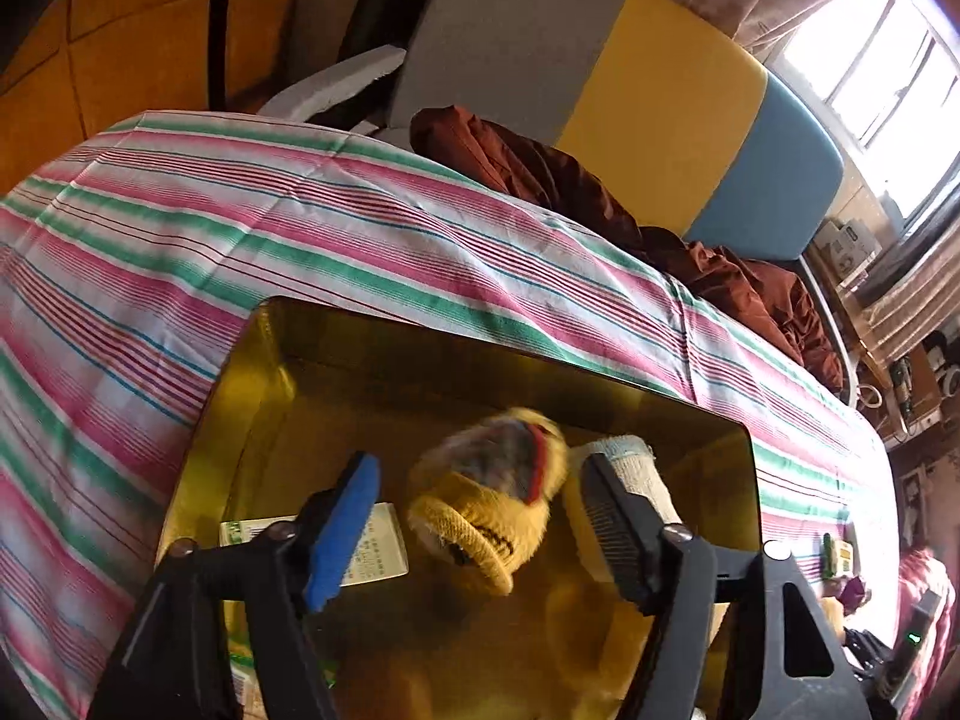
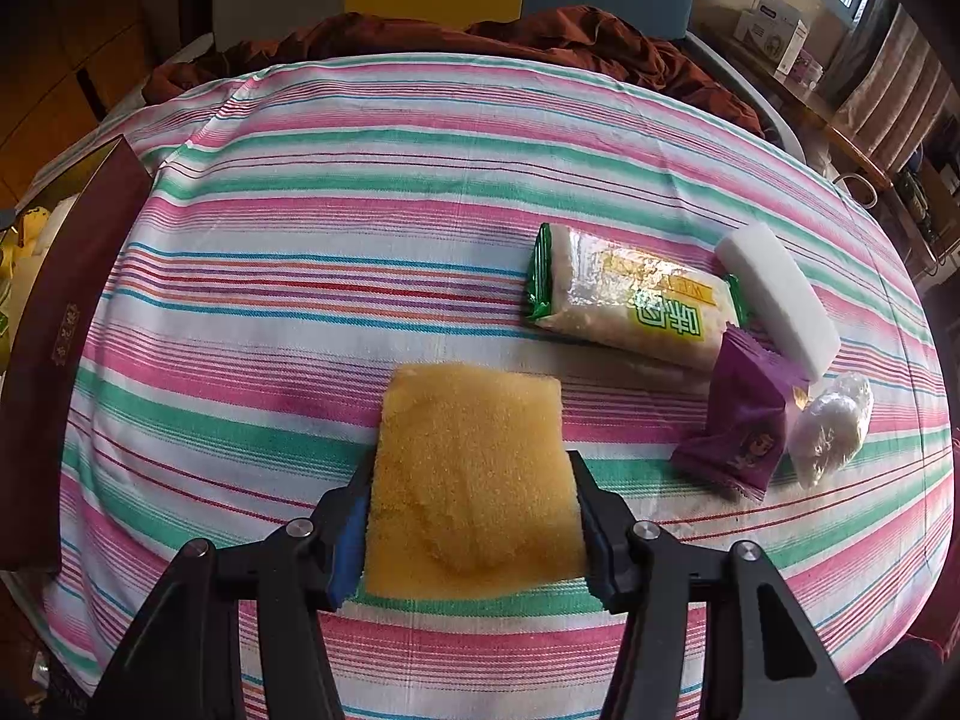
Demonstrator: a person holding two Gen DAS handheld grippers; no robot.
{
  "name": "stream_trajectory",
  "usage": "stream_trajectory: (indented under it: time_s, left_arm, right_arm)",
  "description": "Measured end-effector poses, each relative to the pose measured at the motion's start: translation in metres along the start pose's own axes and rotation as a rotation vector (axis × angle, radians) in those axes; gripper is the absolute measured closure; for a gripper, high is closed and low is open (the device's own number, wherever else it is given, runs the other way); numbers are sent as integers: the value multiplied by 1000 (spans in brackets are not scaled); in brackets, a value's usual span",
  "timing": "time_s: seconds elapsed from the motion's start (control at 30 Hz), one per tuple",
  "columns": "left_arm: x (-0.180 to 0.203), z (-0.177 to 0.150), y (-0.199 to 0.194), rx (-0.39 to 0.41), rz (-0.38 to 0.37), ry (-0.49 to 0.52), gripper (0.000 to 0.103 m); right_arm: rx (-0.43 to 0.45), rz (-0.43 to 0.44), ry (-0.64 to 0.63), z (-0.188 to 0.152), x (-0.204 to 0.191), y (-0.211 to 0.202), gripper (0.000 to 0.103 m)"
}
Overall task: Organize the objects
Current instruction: 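Lower the knitted hat into the gold tray and open the left gripper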
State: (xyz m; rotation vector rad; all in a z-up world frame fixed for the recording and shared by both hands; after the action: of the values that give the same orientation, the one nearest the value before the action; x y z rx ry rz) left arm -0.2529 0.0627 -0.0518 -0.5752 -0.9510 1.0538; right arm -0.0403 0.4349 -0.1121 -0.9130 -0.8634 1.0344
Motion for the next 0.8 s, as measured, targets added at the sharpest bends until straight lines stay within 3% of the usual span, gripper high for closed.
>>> stream_trajectory:
  time_s: [0.3,0.47,0.8]
  left_arm:
    - [7,-32,-65,150,87,87,31]
    - [19,-64,-111,267,112,158,22]
    - [21,-105,-151,320,117,215,22]
  right_arm:
    - [6,-8,2,5,6,6,45]
    - [9,-13,6,7,8,8,46]
    - [1,-15,64,10,5,2,46]
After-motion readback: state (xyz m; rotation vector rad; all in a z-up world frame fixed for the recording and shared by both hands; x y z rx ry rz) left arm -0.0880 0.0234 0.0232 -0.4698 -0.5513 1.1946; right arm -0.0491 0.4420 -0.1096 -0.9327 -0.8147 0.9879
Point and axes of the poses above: each gripper's, at about its wrist camera, not at the fingertips, and y roughly the way its jaws point, x to its right, z to its top, the point moved 1 cm from there along y, roughly the way its jaws point, and after that the axes turned 6 degrees about -z, right-handed, at the moved point
